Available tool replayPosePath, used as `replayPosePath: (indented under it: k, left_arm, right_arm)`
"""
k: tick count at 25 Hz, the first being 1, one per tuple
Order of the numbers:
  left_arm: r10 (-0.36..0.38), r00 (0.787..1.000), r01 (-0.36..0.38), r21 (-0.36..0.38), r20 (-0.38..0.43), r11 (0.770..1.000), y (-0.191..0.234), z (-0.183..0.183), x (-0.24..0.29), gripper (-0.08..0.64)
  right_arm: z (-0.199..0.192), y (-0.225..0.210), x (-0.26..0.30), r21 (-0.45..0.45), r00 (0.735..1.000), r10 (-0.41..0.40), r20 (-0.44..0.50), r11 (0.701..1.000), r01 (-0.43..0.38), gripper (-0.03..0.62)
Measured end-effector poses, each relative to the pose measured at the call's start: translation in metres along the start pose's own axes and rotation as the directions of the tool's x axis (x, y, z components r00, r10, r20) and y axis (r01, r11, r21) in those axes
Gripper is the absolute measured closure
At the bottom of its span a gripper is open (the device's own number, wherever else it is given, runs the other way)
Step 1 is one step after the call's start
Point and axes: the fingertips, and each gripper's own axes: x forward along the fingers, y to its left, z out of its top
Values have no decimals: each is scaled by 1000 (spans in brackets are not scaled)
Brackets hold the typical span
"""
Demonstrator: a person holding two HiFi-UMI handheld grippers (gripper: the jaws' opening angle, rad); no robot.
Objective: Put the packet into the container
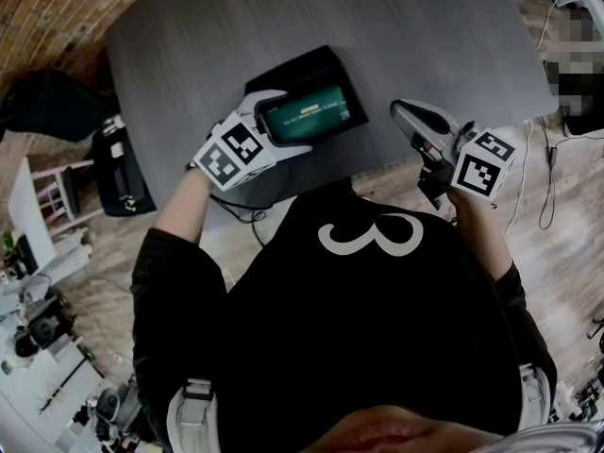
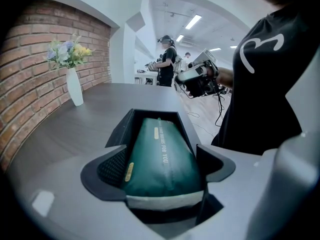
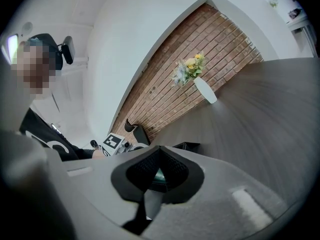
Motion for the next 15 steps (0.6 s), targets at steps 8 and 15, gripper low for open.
replayPosePath:
  k: [8,15]
  left_arm:
    - [44,997,-40,-61,59,997,4,5,-11,40]
    - [155,977,-125,-191,147,973,9,20,-30,104]
  right_arm:
    - [0,8,2,-15,1000,19,-17,1000,-19,591]
    - [4,17,-11,-54,1000,14,17,998,-13,591]
